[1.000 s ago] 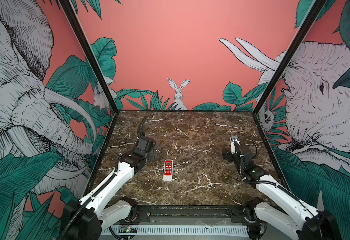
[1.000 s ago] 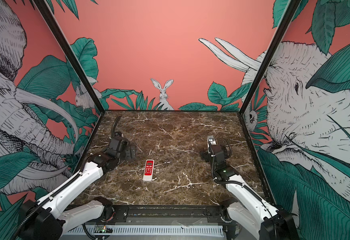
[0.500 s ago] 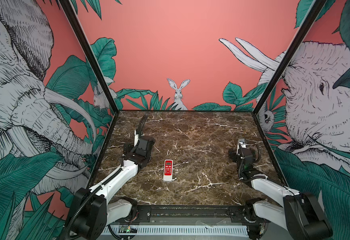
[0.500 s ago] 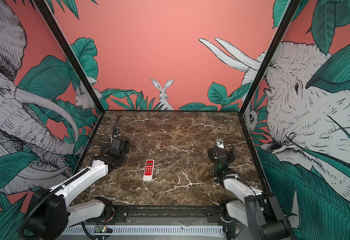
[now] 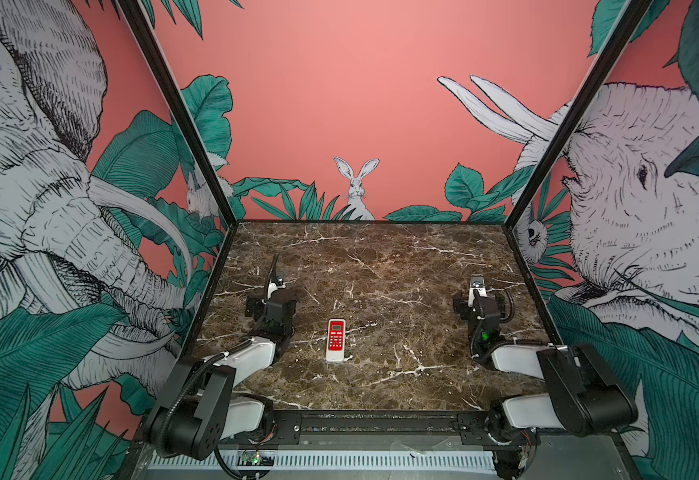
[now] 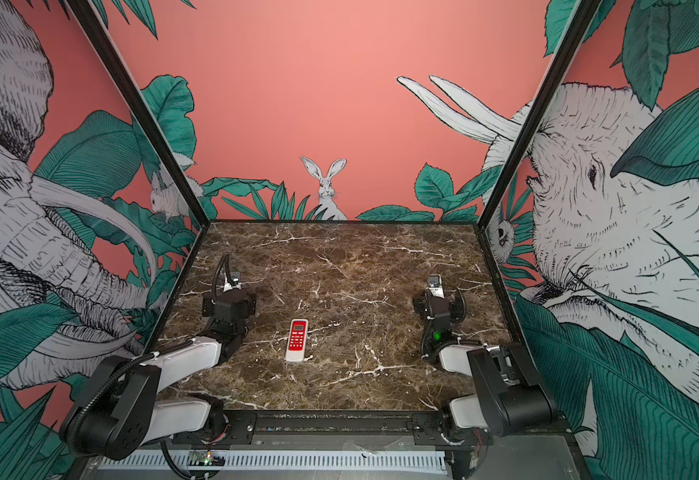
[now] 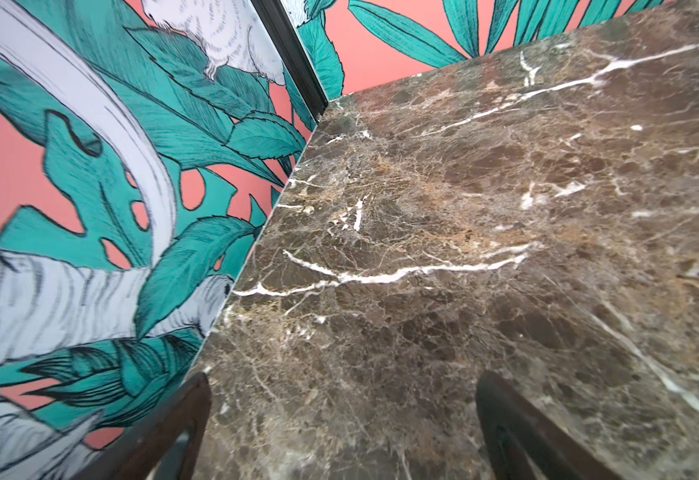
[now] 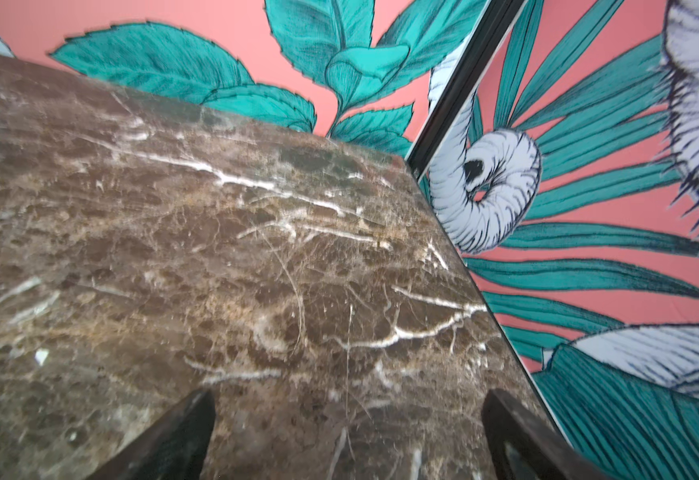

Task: Load the batteries into the remote control

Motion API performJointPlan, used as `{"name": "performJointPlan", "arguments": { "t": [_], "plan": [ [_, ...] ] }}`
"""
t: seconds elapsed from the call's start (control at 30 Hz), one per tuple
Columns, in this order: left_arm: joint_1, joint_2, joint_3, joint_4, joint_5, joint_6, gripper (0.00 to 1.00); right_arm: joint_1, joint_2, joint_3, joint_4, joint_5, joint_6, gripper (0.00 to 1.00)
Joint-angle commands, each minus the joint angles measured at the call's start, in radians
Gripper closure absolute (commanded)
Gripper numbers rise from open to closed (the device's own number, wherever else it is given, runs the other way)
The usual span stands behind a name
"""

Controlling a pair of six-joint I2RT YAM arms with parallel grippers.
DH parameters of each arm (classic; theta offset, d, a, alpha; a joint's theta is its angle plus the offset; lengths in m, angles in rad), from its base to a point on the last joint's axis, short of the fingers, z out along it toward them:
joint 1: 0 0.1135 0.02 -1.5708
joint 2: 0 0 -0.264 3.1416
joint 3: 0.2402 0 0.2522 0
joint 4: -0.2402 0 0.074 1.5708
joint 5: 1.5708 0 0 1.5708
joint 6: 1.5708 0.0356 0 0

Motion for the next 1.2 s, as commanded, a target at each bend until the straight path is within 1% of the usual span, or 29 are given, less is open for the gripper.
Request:
{"name": "performJointPlan", "arguments": {
  "t": [0.0,0.13,0.23,0.33,0.4,0.43,0.5,0.6,0.67,0.77,0.83,0.87,0.97,1.17],
  "plan": [
    [0.018,0.026,-0.013,0.183,0.066,0.021,0.0,-0.014,0.053,-0.011,0.184,-0.003,-0.015,0.01],
    [0.048,0.058,-0.015,0.247,0.088,0.025,0.0,-0.02,0.124,-0.02,0.276,-0.022,-0.017,0.01],
    [0.07,0.091,-0.018,0.303,0.121,0.028,0.01,-0.035,0.114,-0.019,0.246,-0.038,0.004,0.01],
    [0.083,0.158,-0.028,0.396,0.143,0.032,0.0,-0.058,0.147,-0.022,0.282,-0.045,0.033,0.01],
    [0.085,0.203,-0.039,0.481,0.164,0.057,0.01,-0.063,0.167,-0.026,0.309,-0.045,0.034,0.01],
    [0.085,0.203,-0.038,0.482,0.186,0.063,0.0,-0.063,0.169,-0.025,0.309,-0.047,0.035,0.01],
    [0.087,0.182,-0.028,0.417,0.21,0.053,0.01,-0.064,0.169,-0.016,0.29,-0.043,0.041,0.01],
    [0.094,0.203,-0.008,0.415,0.222,0.056,0.0,-0.069,0.162,0.025,0.198,-0.026,0.054,0.01],
    [0.111,0.193,0.015,0.348,0.256,0.041,0.0,-0.072,0.161,0.054,0.146,-0.028,0.06,0.01],
    [0.146,0.211,0.051,0.296,0.316,0.019,0.0,-0.089,0.157,0.065,0.119,-0.046,0.075,0.01],
    [0.167,0.217,0.092,0.218,0.36,0.005,0.0,-0.096,0.154,0.073,0.095,-0.049,0.086,0.01],
    [0.175,0.22,0.097,0.205,0.373,0.0,0.01,-0.102,0.154,0.078,0.082,-0.046,0.095,0.01],
    [0.177,0.218,0.095,0.208,0.375,0.0,0.0,-0.136,0.147,0.092,0.038,-0.082,0.128,0.01],
    [0.175,0.217,0.093,0.207,0.375,0.002,0.0,-0.139,0.147,0.094,0.037,-0.085,0.13,0.01]
  ]
}}
